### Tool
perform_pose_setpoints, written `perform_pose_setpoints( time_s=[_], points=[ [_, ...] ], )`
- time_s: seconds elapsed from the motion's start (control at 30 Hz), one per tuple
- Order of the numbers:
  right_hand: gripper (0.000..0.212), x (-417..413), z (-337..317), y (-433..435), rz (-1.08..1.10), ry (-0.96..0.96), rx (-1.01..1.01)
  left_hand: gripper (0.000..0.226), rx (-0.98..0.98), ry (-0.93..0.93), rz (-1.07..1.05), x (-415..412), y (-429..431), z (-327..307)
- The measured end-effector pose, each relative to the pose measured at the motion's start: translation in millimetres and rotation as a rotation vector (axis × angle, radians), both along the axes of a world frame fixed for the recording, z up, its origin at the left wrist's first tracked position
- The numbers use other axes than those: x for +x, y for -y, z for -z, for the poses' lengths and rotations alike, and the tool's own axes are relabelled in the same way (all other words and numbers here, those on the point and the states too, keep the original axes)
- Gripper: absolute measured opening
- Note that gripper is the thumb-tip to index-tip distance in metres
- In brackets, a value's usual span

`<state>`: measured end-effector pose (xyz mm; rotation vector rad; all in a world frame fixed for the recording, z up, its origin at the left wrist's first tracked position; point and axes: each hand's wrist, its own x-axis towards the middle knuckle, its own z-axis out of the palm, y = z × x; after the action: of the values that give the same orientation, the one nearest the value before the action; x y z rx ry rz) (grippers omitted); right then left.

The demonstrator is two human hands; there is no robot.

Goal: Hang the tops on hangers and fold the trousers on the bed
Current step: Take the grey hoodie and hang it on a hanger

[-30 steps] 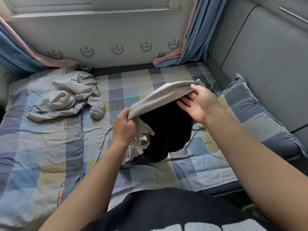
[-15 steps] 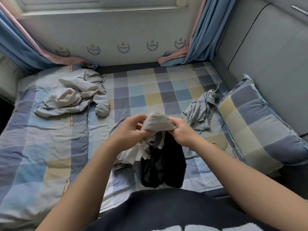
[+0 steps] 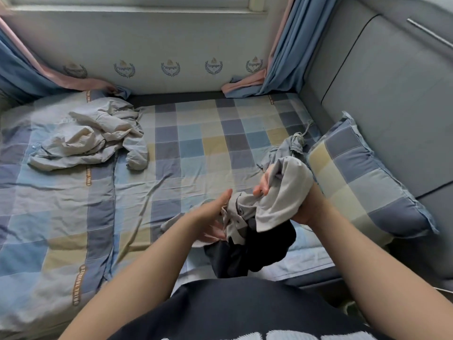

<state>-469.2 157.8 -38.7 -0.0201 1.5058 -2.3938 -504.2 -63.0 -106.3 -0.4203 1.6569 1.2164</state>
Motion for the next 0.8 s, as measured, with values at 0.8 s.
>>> perform_pose_setpoints(
  time_s=[0.8],
  points=[
    [0.048,49.1,25.8,-5.8,0.342,-0.184,0.907,0.012,0.581,-0.115,-0.683,12.6,-15.2,-31.0]
  ],
)
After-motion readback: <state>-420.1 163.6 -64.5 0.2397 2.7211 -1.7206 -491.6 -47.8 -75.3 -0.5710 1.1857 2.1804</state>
